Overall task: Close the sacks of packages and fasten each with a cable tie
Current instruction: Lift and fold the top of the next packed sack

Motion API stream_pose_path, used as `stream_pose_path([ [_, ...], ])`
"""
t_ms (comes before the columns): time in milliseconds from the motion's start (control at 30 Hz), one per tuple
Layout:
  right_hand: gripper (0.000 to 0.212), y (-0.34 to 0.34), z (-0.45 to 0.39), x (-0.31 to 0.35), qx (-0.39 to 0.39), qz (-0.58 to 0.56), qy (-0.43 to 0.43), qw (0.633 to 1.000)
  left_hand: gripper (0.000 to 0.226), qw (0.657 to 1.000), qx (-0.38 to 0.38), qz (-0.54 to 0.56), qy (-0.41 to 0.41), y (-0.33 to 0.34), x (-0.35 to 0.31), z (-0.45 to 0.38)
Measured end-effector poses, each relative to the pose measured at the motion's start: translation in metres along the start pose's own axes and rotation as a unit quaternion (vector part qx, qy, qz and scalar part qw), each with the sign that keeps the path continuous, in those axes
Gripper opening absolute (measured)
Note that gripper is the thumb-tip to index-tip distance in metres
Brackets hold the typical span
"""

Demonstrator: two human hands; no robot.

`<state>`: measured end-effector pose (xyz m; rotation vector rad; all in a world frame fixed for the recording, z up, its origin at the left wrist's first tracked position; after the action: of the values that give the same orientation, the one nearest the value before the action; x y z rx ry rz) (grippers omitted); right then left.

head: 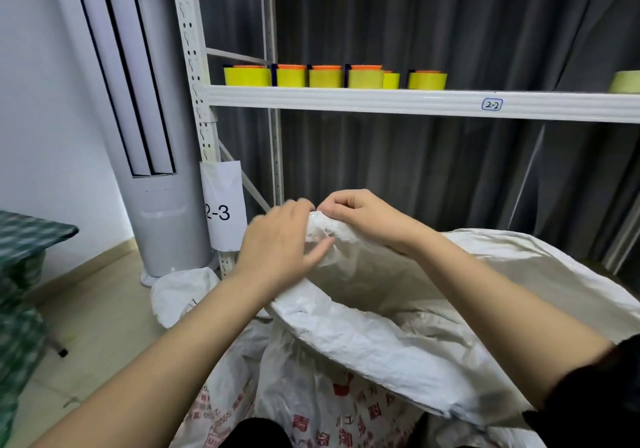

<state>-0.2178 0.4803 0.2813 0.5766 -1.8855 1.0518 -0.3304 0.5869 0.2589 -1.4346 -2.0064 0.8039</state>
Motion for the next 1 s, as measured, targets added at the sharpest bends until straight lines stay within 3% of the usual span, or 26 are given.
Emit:
stream_pose_path([
  [67, 0.021, 0.001, 0.005, 0.001, -0.035, 0.052, -0.022, 0.998, 0.036, 0.999, 0.024, -0.047, 0.008, 0.008, -0.001, -0.001],
  [100, 0.020, 0.000, 0.008, 0.000, -0.077, 0.154, -0.053, 0.984, 0.035, 0.998, 0.033, -0.053, 0.005, 0.010, 0.002, -0.002],
  [167, 0.026, -0.003, 0.018, -0.003, -0.176, 0.408, -0.151, 0.883, 0.036, 0.998, 0.058, -0.001, -0.015, 0.016, 0.009, -0.003],
  [233, 0.036, -0.003, 0.027, -0.009, -0.203, 0.529, -0.233, 0.790, 0.036, 0.986, 0.100, 0.123, -0.045, 0.023, 0.016, -0.007],
  [300, 0.035, -0.002, 0.031, -0.016, -0.196, 0.581, -0.275, 0.740, 0.042, 0.946, 0.154, 0.277, -0.071, 0.033, 0.022, -0.012],
  [333, 0.034, -0.003, 0.032, -0.017, -0.194, 0.593, -0.272, 0.733, 0.049, 0.913, 0.178, 0.358, -0.079, 0.036, 0.023, -0.013],
  [400, 0.031, -0.008, 0.029, -0.015, -0.175, 0.565, -0.208, 0.779, 0.061, 0.859, 0.207, 0.459, -0.089, 0.037, 0.023, -0.014],
  [433, 0.028, -0.012, 0.027, -0.013, -0.154, 0.511, -0.160, 0.830, 0.059, 0.858, 0.214, 0.460, -0.080, 0.037, 0.023, -0.014],
  [500, 0.027, -0.023, 0.022, -0.016, -0.101, 0.281, -0.061, 0.953, 0.045, 0.914, 0.196, 0.354, -0.017, 0.035, 0.025, -0.012],
  [533, 0.032, -0.028, 0.021, -0.016, -0.078, 0.169, -0.027, 0.982, 0.037, 0.950, 0.171, 0.260, 0.024, 0.033, 0.026, -0.010],
  [600, 0.042, -0.034, 0.021, -0.017, -0.048, 0.041, 0.014, 0.998, 0.034, 0.985, 0.104, 0.098, 0.093, 0.027, 0.027, -0.006],
  [667, 0.045, -0.036, 0.021, -0.021, -0.020, -0.031, 0.041, 0.998, 0.049, 0.990, 0.026, 0.038, 0.135, 0.024, 0.028, -0.003],
  [733, 0.038, -0.038, 0.021, -0.024, 0.009, -0.081, 0.069, 0.994, 0.047, 0.983, -0.001, 0.043, 0.178, 0.026, 0.028, -0.003],
  [833, 0.030, -0.042, 0.024, -0.025, 0.044, -0.153, 0.103, 0.982, 0.033, 0.978, 0.016, 0.028, 0.205, 0.033, 0.035, -0.004],
  [933, 0.028, -0.042, 0.021, -0.025, 0.041, -0.164, 0.120, 0.978, 0.050, 0.983, -0.002, -0.018, 0.184, 0.033, 0.033, 0.000],
  [1000, 0.027, -0.036, 0.016, -0.017, 0.035, -0.146, 0.117, 0.982, 0.060, 0.989, -0.031, 0.029, 0.140, 0.024, 0.012, -0.003],
])
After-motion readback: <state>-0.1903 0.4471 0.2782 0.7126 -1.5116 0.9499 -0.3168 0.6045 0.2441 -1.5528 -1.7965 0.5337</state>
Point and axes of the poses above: each hand's wrist, its own z-axis away from the middle knuckle, its own y-axis out of the palm, x = y × z, the point moved 3 cm from there along -z, towards the middle knuckle, and after that the axes turned 8 degrees about -z, right-handed, at the moved point
